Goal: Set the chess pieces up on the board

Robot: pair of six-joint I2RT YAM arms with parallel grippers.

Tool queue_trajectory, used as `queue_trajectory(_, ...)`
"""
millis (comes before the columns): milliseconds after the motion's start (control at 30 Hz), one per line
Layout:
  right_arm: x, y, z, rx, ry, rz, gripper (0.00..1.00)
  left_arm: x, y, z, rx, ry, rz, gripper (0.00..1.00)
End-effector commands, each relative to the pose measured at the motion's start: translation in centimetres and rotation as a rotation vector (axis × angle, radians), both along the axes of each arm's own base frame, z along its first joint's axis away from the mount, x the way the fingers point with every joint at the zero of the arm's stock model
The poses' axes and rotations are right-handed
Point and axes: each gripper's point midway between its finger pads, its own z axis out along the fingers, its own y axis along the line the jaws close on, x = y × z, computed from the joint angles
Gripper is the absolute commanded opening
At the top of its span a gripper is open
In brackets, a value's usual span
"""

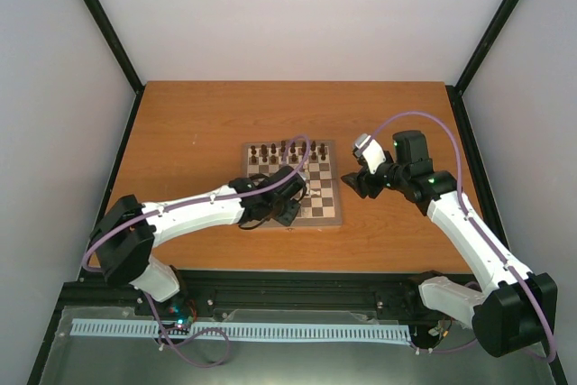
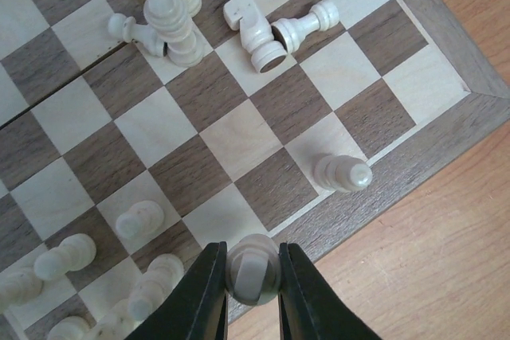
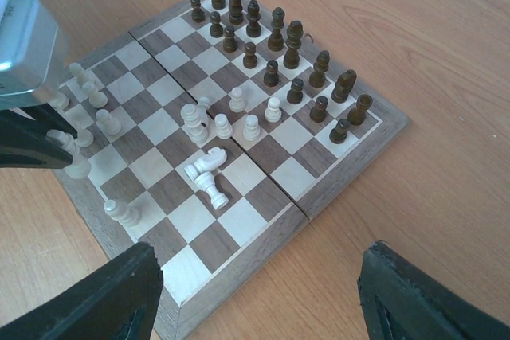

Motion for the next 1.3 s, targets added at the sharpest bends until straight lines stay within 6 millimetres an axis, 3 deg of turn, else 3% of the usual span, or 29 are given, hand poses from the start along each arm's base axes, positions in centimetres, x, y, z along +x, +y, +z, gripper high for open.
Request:
queue_trajectory(0,0.0,-0.1,0.1,0.001,-0.021,0.011,0.69,0.3,-1.8,-0.3,-0.018,-0.019,-0.045,0.06)
queue_trajectory(333,-0.2,0.1,0.2,0.006,-0.021,0.025,0.69,1.3,-2.8,-0.8,-0.012,-0.024,-0.019,0.06)
queue_trajectory(1267,-0.4,0.3,-0.2,0.005,-0.002,0.045,0.69,1.5,-3.8,-2.0,-0.013,0.010,-0.022,0.12)
